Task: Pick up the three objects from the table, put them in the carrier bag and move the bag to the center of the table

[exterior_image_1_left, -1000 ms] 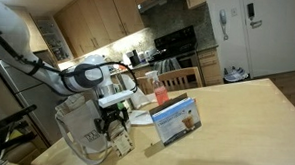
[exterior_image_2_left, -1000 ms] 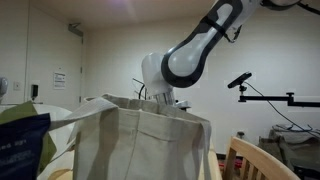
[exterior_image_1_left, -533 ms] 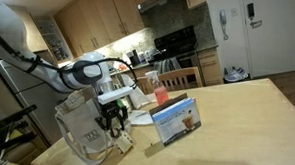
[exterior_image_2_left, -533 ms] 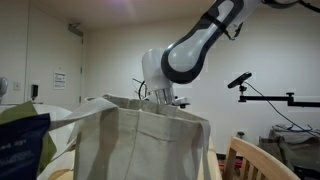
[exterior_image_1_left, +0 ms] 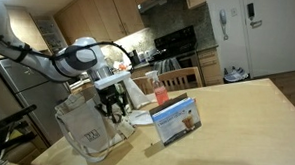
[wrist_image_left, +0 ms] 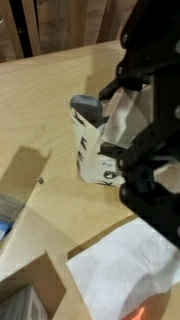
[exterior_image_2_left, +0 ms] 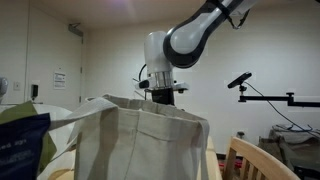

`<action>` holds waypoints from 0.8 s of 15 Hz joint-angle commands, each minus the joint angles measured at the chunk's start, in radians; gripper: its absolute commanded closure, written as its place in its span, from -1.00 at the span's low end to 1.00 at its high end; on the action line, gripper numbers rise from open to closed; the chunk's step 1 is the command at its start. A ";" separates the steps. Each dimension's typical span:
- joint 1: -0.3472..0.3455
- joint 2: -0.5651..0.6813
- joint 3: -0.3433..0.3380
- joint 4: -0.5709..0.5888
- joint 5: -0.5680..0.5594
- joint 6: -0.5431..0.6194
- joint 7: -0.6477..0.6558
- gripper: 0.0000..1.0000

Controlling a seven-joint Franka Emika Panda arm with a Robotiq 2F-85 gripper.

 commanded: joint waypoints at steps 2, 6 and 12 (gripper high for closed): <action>0.009 -0.174 -0.038 -0.069 -0.096 0.001 0.069 0.51; 0.023 -0.307 -0.040 -0.084 -0.199 -0.003 0.123 0.51; 0.084 -0.448 0.027 -0.095 -0.253 0.013 0.091 0.51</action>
